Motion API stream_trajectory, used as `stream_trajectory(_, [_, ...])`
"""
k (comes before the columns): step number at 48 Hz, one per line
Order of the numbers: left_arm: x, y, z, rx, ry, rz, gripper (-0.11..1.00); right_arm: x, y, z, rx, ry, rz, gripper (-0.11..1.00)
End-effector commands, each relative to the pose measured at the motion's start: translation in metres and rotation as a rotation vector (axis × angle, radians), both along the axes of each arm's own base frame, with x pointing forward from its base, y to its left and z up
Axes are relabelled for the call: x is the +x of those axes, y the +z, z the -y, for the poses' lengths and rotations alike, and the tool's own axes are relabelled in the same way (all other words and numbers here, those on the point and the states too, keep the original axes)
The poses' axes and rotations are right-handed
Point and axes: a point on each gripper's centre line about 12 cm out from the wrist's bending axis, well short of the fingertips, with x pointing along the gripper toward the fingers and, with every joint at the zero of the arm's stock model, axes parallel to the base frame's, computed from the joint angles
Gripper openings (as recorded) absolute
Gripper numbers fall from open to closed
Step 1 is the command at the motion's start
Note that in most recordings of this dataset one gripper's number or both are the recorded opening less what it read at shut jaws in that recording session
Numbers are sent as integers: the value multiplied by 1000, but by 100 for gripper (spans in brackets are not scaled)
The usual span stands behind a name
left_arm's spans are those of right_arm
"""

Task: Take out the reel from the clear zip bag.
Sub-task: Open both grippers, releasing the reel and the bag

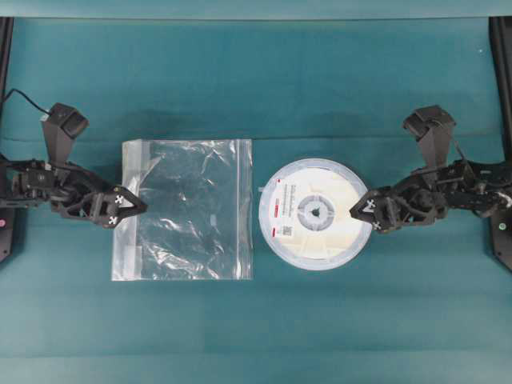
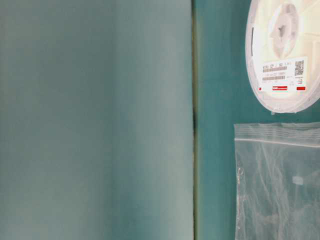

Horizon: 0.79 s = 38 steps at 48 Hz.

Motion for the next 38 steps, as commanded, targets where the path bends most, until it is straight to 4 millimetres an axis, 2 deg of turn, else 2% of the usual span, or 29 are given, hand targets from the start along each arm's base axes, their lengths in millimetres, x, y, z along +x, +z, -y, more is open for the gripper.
stream_trajectory(1, [-1,7,0,4,-3,4,94,4,12,0,-6,5,47,90])
stream_trajectory(16, [-15,38,2,17,-5,42,94,-8,28,-3,16,15,84,90])
stream_trajectory(24, [-18,61,3,57,-28,129,94,-13,35,-5,22,33,95,90])
stream_trajectory(31, [-20,88,3,133,-73,222,94,-15,48,-5,-8,61,145,90])
stream_trajectory(38, [-26,102,4,190,-111,239,94,-17,65,-6,-50,90,213,90])
